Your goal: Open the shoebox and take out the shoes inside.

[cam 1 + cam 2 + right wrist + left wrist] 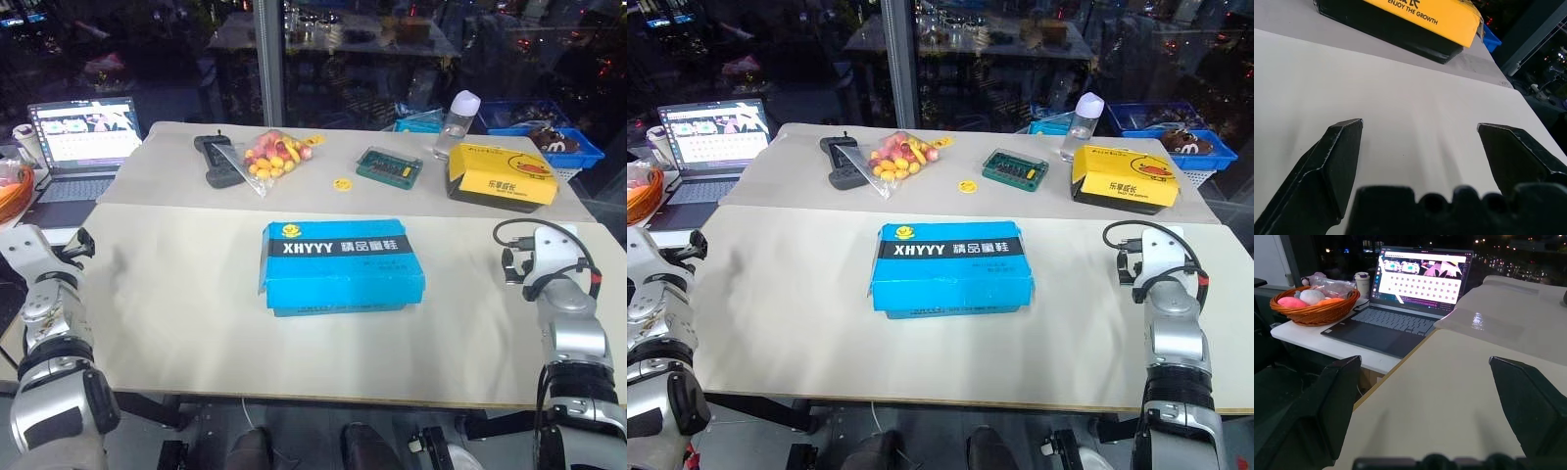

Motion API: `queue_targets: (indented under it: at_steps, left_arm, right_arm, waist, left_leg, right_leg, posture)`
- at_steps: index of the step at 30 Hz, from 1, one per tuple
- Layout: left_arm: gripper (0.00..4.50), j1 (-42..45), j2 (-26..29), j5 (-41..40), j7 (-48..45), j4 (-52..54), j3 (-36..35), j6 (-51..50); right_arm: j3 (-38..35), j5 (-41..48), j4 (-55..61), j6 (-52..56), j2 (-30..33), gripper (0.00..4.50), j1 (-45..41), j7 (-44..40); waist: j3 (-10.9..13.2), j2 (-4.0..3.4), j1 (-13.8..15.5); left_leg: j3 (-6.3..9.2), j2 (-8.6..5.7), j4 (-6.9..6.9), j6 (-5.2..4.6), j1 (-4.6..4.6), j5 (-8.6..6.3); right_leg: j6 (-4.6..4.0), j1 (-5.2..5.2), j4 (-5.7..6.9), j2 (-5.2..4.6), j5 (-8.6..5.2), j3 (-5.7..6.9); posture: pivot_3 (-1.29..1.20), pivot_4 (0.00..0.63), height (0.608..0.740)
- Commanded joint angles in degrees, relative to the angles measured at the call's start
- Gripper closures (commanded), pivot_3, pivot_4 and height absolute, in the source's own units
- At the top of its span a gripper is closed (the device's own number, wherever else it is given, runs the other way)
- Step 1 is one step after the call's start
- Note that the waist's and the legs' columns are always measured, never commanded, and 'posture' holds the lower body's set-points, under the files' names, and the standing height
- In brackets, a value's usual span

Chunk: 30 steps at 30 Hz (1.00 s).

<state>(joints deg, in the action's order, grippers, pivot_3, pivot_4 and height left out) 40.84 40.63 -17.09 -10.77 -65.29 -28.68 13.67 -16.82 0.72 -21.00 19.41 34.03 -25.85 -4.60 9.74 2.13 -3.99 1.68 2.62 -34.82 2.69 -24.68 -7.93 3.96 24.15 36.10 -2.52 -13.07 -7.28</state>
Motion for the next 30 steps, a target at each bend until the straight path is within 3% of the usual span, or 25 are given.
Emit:
queue_targets:
  at_steps: [1,4,8,14,22,27,30]
  left_arm:
    - [0.00,1.3,-2.3,0.9,-8.1,5.2,4.5,-1.0]
    - [0.00,-1.2,-7.4,0.5,-26.5,18.7,14.9,-7.6]
    - [0.00,-9.4,-4.6,-1.1,-39.8,37.3,22.1,-16.1]
    - [0.00,-12.5,2.0,-3.3,-47.7,46.5,22.1,-24.9]
    - [0.00,-17.2,9.8,-8.9,-57.4,56.5,19.6,-33.3]
    - [1.49,-22.2,14.4,-14.9,-61.1,66.8,15.9,-39.9]
    - [2.66,-24.0,15.2,-17.6,-61.2,71.9,14.8,-43.2]
  right_arm:
    - [-0.9,1.2,5.0,0.9,1.8,0.07,-0.3,-2.1]
    - [0.9,6.1,12.1,4.5,3.5,0.07,0.6,-12.3]
    - [2.5,15.7,22.4,12.7,7.4,0.07,5.1,-28.4]
    - [2.2,22.6,31.1,18.4,15.7,0.07,12.0,-41.5]
    - [1.0,29.1,44.0,24.4,22.4,0.07,16.9,-48.3]
    - [-0.8,37.7,58.3,30.9,24.6,1.43,20.0,-49.4]
    - [0.4,40.8,62.9,33.2,24.9,2.57,19.6,-48.2]
  waist:
    - [0.0,0.00,0.0]
    - [0.0,-0.06,1.1]
    - [0.0,-0.05,0.5]
    - [0.0,-0.07,-0.4]
    - [0.1,-0.05,0.0]
    - [0.1,-0.02,0.0]
    - [0.1,-0.01,0.1]
  left_leg:
    - [0.00,0.00,0.00,0.00,0.00,0.00]
    - [-0.01,-0.05,-0.01,0.01,-0.06,0.01]
    - [-0.06,0.02,-0.09,0.06,-0.18,0.03]
    - [-0.02,0.16,0.03,-0.10,-0.15,-0.06]
    - [-0.15,0.15,-0.25,-0.08,0.00,-0.06]
    - [-0.18,0.22,-0.18,-0.08,-0.03,-0.06]
    - [-0.17,0.23,-0.16,-0.08,-0.04,-0.06]
  right_leg:
    - [0.00,0.00,0.00,0.00,0.00,0.00]
    - [0.02,-0.07,0.02,-0.05,-0.02,0.02]
    - [0.01,0.00,0.01,-0.01,0.00,-0.02]
    - [-0.16,0.14,0.23,0.09,-0.31,0.10]
    - [-0.54,-0.01,0.25,0.00,-0.41,0.04]
    - [-0.65,0.10,0.28,0.00,-0.48,0.07]
    - [-0.68,0.10,0.23,0.00,-0.53,0.12]
  posture:
    - [0.00,0.150,0.740]
    - [0.00,0.150,0.740]
    - [0.00,0.150,0.740]
    - [0.00,0.150,0.740]
    - [0.00,0.150,0.740]
    - [0.00,0.150,0.740]
    - [0.00,0.150,0.740]
